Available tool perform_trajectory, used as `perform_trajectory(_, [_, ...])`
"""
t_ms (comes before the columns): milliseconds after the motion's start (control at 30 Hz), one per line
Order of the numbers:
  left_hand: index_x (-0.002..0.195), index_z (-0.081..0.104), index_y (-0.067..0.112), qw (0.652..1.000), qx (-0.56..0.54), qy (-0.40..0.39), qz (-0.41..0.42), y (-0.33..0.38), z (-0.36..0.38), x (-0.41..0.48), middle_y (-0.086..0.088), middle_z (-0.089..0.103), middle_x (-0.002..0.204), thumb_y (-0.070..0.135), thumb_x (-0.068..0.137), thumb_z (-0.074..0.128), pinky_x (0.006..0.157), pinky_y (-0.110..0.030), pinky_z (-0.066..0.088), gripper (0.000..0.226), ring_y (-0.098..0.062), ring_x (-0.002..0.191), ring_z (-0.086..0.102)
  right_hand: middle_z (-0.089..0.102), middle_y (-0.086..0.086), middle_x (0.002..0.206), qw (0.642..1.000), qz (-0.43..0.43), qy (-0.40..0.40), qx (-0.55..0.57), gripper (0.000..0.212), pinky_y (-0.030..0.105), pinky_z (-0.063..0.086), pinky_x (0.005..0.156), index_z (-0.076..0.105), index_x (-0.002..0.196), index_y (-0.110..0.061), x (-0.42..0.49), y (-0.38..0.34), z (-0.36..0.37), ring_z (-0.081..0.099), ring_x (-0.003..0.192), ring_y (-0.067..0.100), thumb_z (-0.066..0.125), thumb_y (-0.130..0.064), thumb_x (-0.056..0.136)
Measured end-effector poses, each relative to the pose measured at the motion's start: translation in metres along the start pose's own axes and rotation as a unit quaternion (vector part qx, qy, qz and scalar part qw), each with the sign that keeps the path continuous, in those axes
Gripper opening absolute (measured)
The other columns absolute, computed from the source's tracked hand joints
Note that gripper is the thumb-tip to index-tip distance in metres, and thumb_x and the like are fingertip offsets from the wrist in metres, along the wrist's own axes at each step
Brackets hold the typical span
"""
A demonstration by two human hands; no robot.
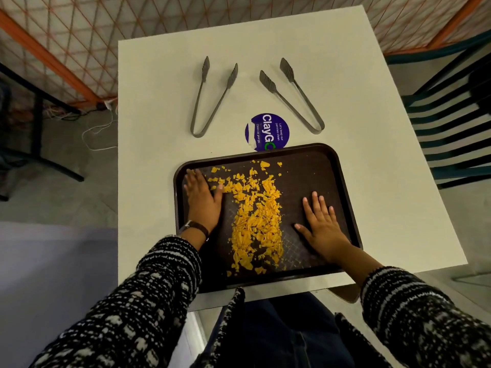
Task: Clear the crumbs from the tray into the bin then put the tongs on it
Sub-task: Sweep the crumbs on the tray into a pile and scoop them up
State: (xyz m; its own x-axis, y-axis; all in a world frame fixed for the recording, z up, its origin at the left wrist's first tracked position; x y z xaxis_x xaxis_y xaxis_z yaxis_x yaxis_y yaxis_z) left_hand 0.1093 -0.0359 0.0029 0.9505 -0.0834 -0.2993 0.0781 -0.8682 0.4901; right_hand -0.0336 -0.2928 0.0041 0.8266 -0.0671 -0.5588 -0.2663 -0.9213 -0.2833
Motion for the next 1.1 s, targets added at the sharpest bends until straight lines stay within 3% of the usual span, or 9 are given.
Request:
perform_trajectory(133, [0.145,-0.002,0.000,1.000,0.010,-0.007,0.002,-0.003,0.002,0.007,-0.021,-0.006,0.155,0.038,0.096,0.035,0.117,-0.041,-0.008,0.072,-0.029,0.144,-0.008,-0.026,0.005,0.153,1.000,-0.003,0.003,0.006,0.076,0.036,-0.016,0.112,-0.014,0.147,-0.019,-0.001,0.000,0.000,-0.030,0.135,0.015,0.024,-0.057,0.094])
perform_trajectory(433, [0.144,-0.014,0.021,0.975,-0.038,-0.145,0.165,0.025,0.037,-0.060,0.002,-0.015,0.153,0.042,0.096,0.030,0.117,-0.036,-0.006,0.069,-0.013,0.140,-0.016,-0.033,0.000,0.144,1.000,-0.008,0.002,0.013,0.073,0.035,-0.017,0.112,-0.012,0.148,-0.018,-0.003,-0.003,-0.003,-0.031,0.134,0.014,0.027,-0.050,0.096])
perform_trajectory(667, [0.146,-0.011,0.015,0.994,-0.065,-0.063,0.056,0.021,0.010,-0.014,-0.004,-0.017,0.155,0.045,0.094,0.034,0.112,-0.036,-0.005,0.075,-0.018,0.137,-0.020,-0.026,0.005,0.154,1.000,-0.005,-0.001,0.013,0.074,0.035,-0.017,0.111,-0.013,0.147,-0.018,-0.003,-0.001,-0.002,-0.031,0.134,0.015,0.025,-0.053,0.094])
perform_trajectory(767, [0.146,-0.010,0.012,0.996,-0.052,-0.067,0.035,0.020,0.006,0.003,-0.008,-0.018,0.155,0.046,0.093,0.035,0.112,-0.036,-0.008,0.077,-0.027,0.141,-0.017,-0.025,0.006,0.154,1.000,-0.003,0.001,0.015,0.073,0.035,-0.016,0.112,-0.012,0.148,-0.018,-0.002,0.000,-0.002,-0.030,0.134,0.014,0.027,-0.052,0.095])
perform_trajectory(833, [0.146,-0.009,0.012,0.996,-0.051,-0.074,0.026,0.021,0.011,0.004,-0.009,-0.018,0.155,0.046,0.093,0.037,0.112,-0.037,-0.007,0.078,-0.027,0.141,-0.017,-0.028,0.003,0.152,1.000,-0.006,-0.001,0.020,0.079,0.035,-0.016,0.112,-0.012,0.148,-0.019,-0.001,0.001,-0.003,-0.030,0.134,0.014,0.017,-0.063,0.089])
perform_trajectory(933, [0.146,-0.006,0.008,0.994,-0.019,-0.072,0.085,0.027,0.019,-0.004,-0.010,-0.011,0.156,0.044,0.094,0.034,0.115,-0.035,-0.011,0.075,-0.023,0.143,-0.014,-0.033,-0.002,0.145,1.000,-0.016,0.002,0.027,0.100,0.035,-0.016,0.111,-0.013,0.147,-0.020,0.000,0.004,0.000,-0.030,0.135,0.014,-0.003,-0.082,0.070])
perform_trajectory(1033, [0.146,-0.006,0.012,0.979,-0.026,-0.118,0.166,0.039,0.024,-0.020,0.003,-0.012,0.151,0.040,0.096,0.032,0.112,-0.030,-0.011,0.068,-0.014,0.139,-0.015,-0.032,-0.002,0.145,0.999,-0.016,0.009,0.028,0.089,0.034,-0.016,0.112,-0.012,0.147,-0.020,0.000,0.002,0.000,-0.029,0.137,0.015,0.006,-0.072,0.077])
perform_trajectory(1100, [0.146,-0.005,0.017,0.969,-0.040,-0.156,0.190,0.043,0.027,-0.030,0.008,-0.010,0.149,0.038,0.097,0.032,0.113,-0.031,-0.007,0.065,-0.012,0.137,-0.016,-0.027,0.001,0.151,0.999,-0.016,0.020,0.042,0.078,0.035,-0.014,0.113,-0.008,0.149,-0.018,-0.001,-0.001,-0.003,-0.023,0.141,0.018,0.023,-0.060,0.091])
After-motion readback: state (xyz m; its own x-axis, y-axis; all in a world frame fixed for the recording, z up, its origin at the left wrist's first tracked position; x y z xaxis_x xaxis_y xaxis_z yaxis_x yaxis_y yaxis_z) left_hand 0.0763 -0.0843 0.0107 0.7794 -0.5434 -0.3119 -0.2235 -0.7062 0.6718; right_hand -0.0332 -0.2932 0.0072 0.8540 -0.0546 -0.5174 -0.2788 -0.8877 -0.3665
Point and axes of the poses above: each hand's wrist, its own x-axis towards the middle knuckle, its own z-axis out of the palm, y = z × x, the point moved 1 cm from there along x, towards the middle knuckle
